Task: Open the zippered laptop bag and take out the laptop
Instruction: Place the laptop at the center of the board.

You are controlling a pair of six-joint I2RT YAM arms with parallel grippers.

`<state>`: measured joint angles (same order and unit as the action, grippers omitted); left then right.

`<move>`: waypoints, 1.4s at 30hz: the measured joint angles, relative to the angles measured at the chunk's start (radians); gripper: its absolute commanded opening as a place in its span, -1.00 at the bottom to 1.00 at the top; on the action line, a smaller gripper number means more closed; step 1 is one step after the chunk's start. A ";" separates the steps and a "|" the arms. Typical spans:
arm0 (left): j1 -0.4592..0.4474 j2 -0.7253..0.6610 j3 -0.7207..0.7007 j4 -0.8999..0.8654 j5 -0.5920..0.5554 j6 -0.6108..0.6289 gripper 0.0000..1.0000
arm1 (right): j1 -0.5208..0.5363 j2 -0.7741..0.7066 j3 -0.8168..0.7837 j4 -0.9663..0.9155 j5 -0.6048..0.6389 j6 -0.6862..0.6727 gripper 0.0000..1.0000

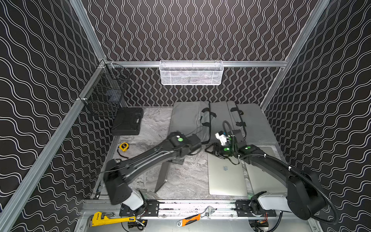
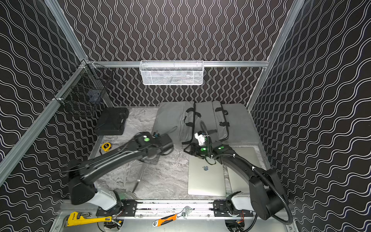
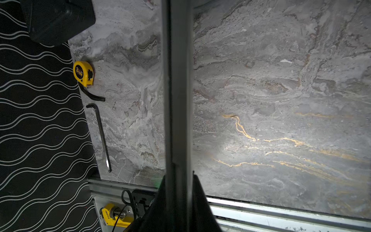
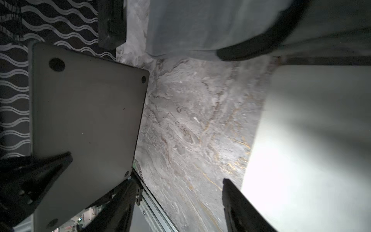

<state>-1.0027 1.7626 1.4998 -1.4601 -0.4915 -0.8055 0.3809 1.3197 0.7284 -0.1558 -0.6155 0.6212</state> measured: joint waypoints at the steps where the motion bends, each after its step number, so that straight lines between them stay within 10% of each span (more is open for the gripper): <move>1: -0.016 0.028 0.007 0.002 -0.004 -0.009 -1.00 | -0.034 -0.014 -0.019 -0.003 -0.003 0.000 0.39; 42: -0.225 0.343 0.003 0.146 -0.121 -0.069 -1.00 | -0.149 -0.205 -0.009 -0.212 0.145 -0.087 0.42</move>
<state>-1.2278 2.1052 1.5028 -1.3136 -0.6128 -0.8742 0.2317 1.1149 0.7197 -0.3676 -0.4702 0.5339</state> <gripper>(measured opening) 0.175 0.712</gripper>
